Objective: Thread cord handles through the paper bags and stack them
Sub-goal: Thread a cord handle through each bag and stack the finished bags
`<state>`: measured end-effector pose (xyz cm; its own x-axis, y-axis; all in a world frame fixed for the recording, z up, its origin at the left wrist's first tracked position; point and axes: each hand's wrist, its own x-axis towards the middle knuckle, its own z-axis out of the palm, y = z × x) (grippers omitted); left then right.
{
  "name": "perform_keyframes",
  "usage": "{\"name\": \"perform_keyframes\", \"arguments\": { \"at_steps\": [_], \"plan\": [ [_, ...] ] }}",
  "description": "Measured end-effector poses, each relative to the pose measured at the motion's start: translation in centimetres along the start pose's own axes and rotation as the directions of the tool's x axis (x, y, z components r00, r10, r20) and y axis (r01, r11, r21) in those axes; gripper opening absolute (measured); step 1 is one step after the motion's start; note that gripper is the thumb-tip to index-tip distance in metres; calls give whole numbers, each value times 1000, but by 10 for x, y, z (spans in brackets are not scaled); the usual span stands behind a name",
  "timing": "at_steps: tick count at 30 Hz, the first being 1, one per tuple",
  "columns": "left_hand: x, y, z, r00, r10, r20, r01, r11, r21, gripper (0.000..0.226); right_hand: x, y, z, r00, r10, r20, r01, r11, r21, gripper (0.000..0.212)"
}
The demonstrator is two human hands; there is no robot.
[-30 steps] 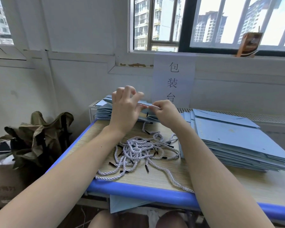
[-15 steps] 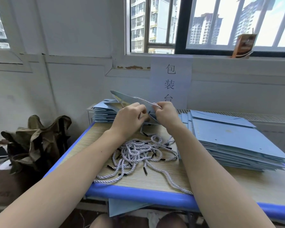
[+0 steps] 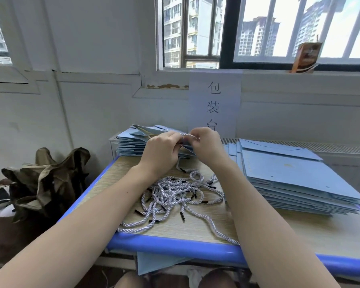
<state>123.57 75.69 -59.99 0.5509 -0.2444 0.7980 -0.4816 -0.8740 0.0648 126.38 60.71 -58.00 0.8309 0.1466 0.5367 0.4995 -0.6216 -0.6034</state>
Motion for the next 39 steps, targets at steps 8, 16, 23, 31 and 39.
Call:
{"name": "perform_keyframes", "arguments": {
  "at_steps": [8,16,23,31,39],
  "plan": [
    [3,-2,3,997,-55,50,60,992,-107,19,0,5,-3,986,-18,-169,-3,992,-124,24],
    [3,-6,6,997,-34,71,42,993,-114,13,-4,8,-1,986,19,-167,-40,991,-124,24],
    [-2,-10,12,997,-44,59,50,992,-119,5,-13,8,7,984,27,-175,-63,976,-207,23],
    [-4,-13,11,990,-54,131,74,986,-149,6,-14,5,9,988,27,-153,-61,973,-222,22],
    [11,-7,26,997,-14,77,22,994,-106,3,-11,11,9,989,4,-145,-43,963,-265,20]
  ]
}}
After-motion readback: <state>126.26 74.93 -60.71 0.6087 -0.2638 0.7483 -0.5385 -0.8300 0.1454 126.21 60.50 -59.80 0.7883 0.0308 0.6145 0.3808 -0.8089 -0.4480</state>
